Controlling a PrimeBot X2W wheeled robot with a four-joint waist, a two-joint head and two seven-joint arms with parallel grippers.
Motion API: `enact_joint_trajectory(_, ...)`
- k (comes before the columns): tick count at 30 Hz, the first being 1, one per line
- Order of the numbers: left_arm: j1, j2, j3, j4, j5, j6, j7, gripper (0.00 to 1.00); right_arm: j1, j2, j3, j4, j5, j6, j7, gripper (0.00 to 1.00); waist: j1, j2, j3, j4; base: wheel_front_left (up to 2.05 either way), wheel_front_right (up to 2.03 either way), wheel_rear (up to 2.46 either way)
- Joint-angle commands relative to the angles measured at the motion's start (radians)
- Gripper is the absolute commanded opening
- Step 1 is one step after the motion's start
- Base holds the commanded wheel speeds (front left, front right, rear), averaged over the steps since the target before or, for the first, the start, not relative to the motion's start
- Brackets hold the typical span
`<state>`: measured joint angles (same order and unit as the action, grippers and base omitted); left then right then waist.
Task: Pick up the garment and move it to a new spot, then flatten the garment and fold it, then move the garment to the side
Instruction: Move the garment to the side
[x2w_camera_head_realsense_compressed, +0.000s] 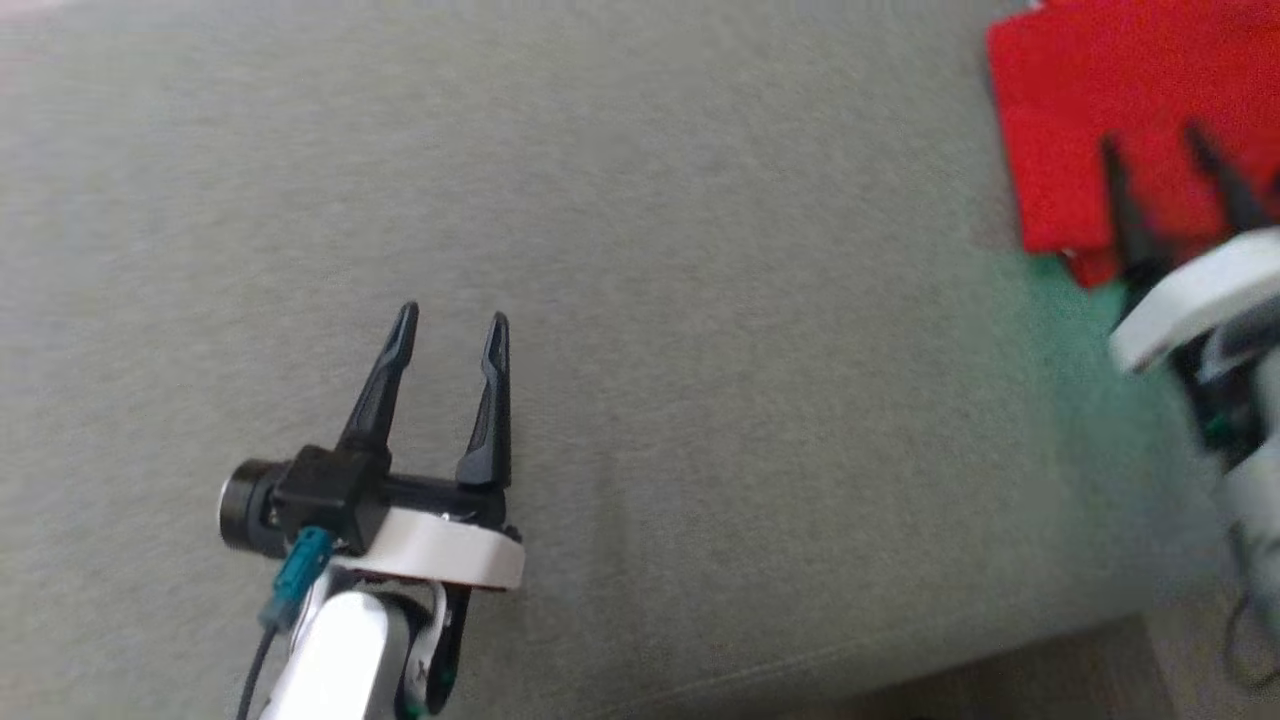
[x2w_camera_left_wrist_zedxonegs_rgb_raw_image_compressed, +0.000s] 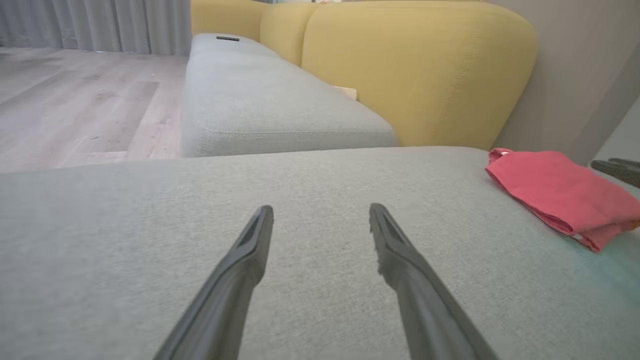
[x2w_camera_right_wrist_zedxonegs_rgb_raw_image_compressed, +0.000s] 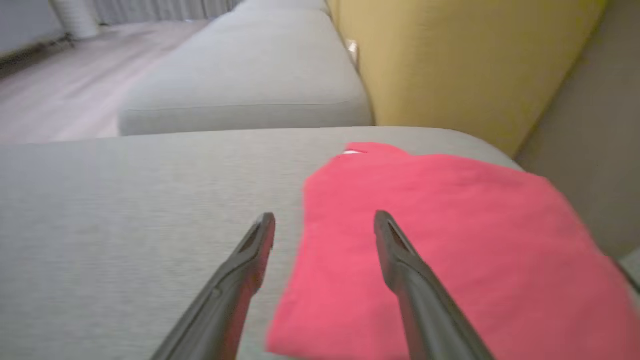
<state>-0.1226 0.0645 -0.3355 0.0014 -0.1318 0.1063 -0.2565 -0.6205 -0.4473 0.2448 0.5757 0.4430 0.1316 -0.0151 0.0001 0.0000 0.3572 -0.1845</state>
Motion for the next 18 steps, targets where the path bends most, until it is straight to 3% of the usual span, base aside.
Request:
enact_joint_trajectory(1,0.011,-0.005,0.039,-0.019,-0.011,0.004,-0.005,1.0,0.035,0.005,0.008,-0.054,0.006,-0.001,-0.022,1.0,-0.0001,0.0,-0.085,0.088,0.0,0.0,0.0)
enact_joint_trajectory(4,0.03,-0.011,0.057,0.022,-0.052,0.009,-0.005,1.0,0.163,0.074,0.001,-0.112,-0.008,-0.001,-0.102,1.0,-0.0001,0.0,-0.155,0.16,0.0,0.0,0.0)
enact_joint_trajectory(9,0.063,-0.014,0.087,0.079,-0.095,-0.003,-0.005,1.0,0.283,0.168,-0.027,-0.121,-0.084,-0.001,-0.221,1.0,-0.0001,0.0,-0.238,0.225,0.0,0.0,0.0)
enact_joint_trajectory(14,0.129,-0.014,0.124,0.068,-0.076,-0.012,-0.005,1.0,0.396,0.259,-0.054,-0.193,-0.182,-0.001,-0.246,1.0,-0.0001,0.0,-0.32,0.254,0.0,0.0,0.0)
enact_joint_trajectory(18,0.191,-0.014,0.14,0.025,-0.037,-0.019,-0.005,1.0,0.516,0.283,-0.05,-0.308,-0.251,-0.001,-0.246,1.0,-0.0001,0.0,-0.362,0.278,0.0,0.0,0.0)
